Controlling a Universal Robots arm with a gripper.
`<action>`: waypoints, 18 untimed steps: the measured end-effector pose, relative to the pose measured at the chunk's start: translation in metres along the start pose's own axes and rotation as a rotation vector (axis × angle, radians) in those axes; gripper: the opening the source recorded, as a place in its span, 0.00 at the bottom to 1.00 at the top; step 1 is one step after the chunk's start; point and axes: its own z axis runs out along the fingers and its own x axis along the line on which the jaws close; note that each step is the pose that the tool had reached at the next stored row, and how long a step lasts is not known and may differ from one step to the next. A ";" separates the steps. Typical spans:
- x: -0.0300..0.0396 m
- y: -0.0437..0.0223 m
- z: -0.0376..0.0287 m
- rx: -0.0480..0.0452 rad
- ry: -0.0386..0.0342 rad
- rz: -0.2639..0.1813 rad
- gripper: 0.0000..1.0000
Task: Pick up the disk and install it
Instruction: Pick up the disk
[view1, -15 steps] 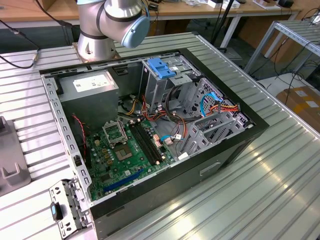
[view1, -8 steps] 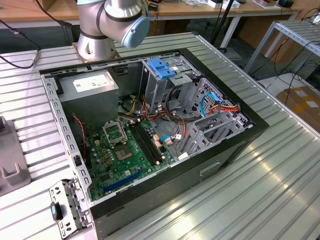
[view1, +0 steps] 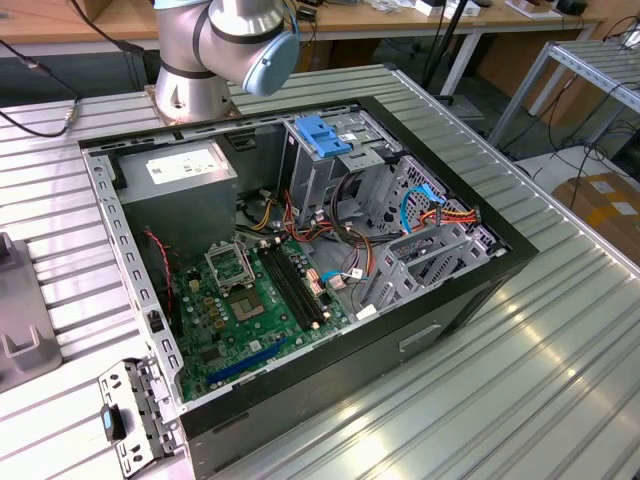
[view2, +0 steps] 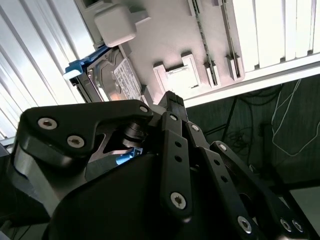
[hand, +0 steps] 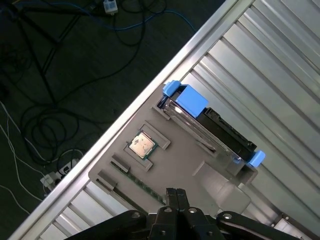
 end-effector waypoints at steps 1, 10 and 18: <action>0.0000 0.0000 0.0000 -0.0001 0.0000 -0.003 0.10; 0.0000 0.0000 0.0000 -0.0007 -0.0002 -0.024 0.10; 0.0000 0.0000 0.0000 -0.0012 -0.0003 -0.042 0.10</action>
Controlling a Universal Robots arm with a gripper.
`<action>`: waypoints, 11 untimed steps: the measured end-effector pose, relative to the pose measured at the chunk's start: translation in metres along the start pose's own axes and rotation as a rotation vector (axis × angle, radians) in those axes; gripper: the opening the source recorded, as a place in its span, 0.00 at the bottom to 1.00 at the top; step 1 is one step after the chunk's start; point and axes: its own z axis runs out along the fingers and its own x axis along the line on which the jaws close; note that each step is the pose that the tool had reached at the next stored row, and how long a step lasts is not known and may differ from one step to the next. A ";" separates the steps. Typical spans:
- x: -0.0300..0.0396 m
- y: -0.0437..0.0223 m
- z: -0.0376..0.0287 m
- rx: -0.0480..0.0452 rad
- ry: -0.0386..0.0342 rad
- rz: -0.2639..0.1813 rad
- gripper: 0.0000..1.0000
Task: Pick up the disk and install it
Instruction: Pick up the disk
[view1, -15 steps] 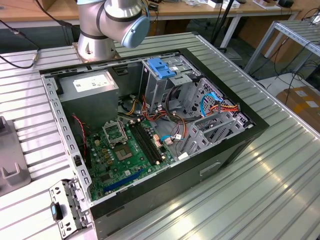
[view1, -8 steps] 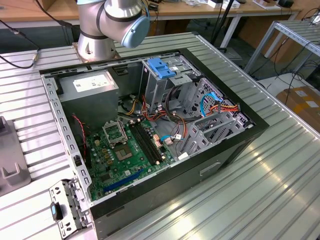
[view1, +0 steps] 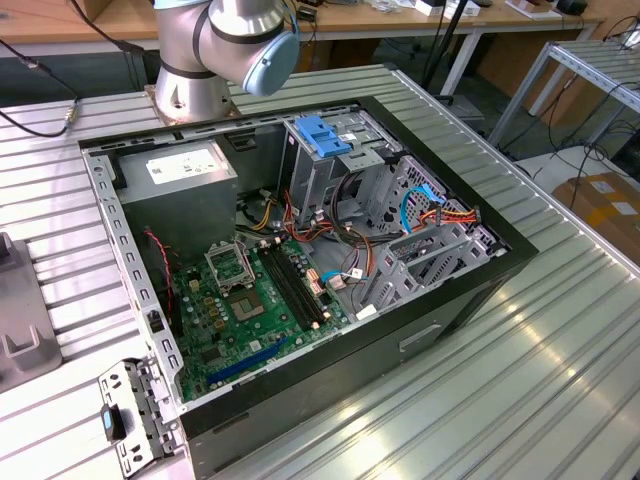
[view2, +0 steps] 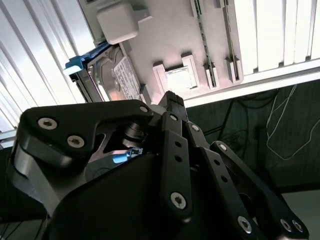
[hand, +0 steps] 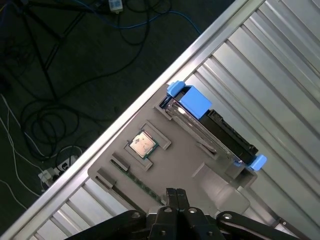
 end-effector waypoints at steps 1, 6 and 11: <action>0.0000 0.0000 0.0000 0.0000 -0.0001 -0.003 0.10; 0.0000 0.0000 0.0000 -0.0005 -0.0002 -0.021 0.10; 0.0000 0.0000 0.0000 -0.0009 -0.0003 -0.033 0.10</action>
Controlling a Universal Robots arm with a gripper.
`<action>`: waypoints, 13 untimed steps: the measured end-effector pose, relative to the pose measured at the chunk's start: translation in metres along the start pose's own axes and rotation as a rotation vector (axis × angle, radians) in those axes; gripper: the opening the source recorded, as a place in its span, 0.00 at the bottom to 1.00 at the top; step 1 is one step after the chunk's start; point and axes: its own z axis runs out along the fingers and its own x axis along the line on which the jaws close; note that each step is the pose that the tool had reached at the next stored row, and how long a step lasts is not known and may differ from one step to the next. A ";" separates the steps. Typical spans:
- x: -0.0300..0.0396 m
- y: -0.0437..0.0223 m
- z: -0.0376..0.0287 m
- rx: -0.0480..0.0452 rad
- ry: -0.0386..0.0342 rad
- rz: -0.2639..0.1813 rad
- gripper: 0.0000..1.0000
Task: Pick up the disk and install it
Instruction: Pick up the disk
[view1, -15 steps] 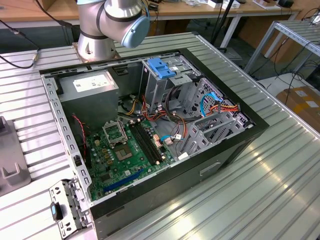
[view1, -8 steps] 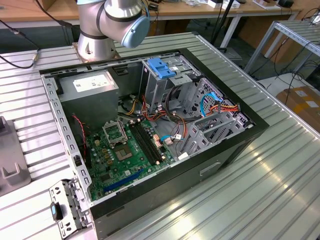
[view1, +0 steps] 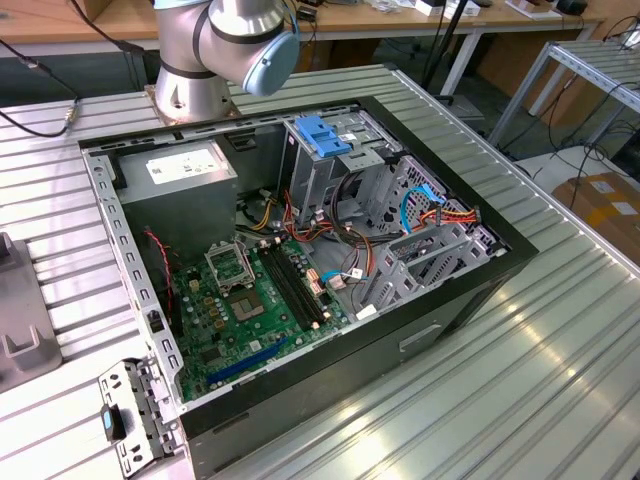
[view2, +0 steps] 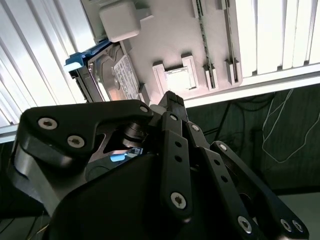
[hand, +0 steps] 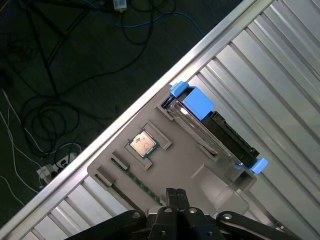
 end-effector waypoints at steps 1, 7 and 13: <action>0.0000 0.0000 0.0000 -0.0001 0.0000 -0.003 0.10; 0.0000 0.0000 0.0000 -0.0005 -0.0001 -0.018 0.10; 0.0000 0.0000 0.0000 -0.0009 -0.0003 -0.032 0.10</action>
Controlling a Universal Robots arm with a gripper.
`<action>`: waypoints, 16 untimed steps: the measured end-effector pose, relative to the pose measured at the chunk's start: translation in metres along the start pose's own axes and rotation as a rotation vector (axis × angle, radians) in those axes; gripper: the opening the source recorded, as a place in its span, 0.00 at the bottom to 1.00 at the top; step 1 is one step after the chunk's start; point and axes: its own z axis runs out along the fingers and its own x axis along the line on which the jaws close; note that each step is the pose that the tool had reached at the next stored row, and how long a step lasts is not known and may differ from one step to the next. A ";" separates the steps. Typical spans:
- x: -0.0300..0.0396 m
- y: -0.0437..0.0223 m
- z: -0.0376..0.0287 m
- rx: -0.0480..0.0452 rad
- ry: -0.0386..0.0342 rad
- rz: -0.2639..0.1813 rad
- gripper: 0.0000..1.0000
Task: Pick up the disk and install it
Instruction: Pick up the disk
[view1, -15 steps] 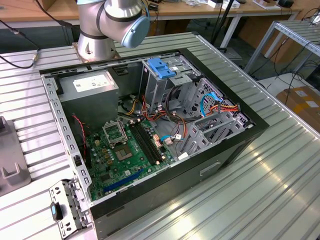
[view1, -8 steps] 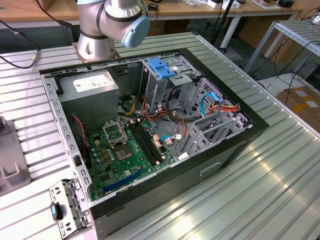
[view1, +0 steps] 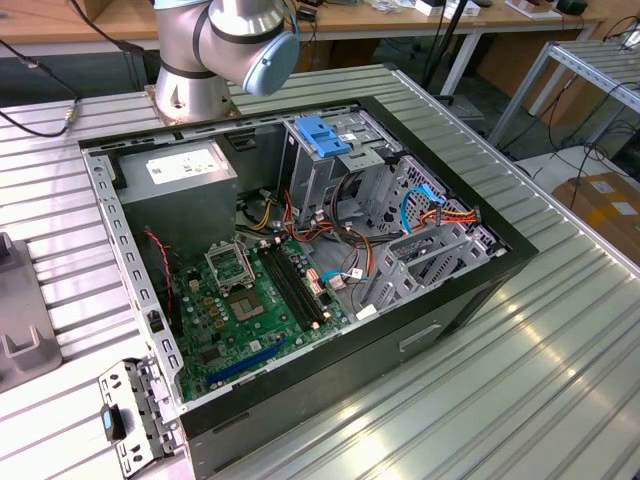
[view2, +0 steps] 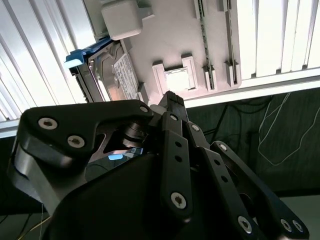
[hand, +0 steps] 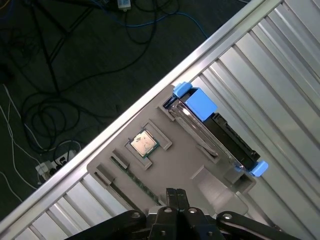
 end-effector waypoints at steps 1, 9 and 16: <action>0.0000 0.0000 0.0000 -0.0001 0.0000 -0.002 0.10; 0.0000 0.0000 0.0000 -0.0005 -0.0001 -0.016 0.10; 0.0000 0.0000 0.0000 -0.0009 -0.0002 -0.033 0.10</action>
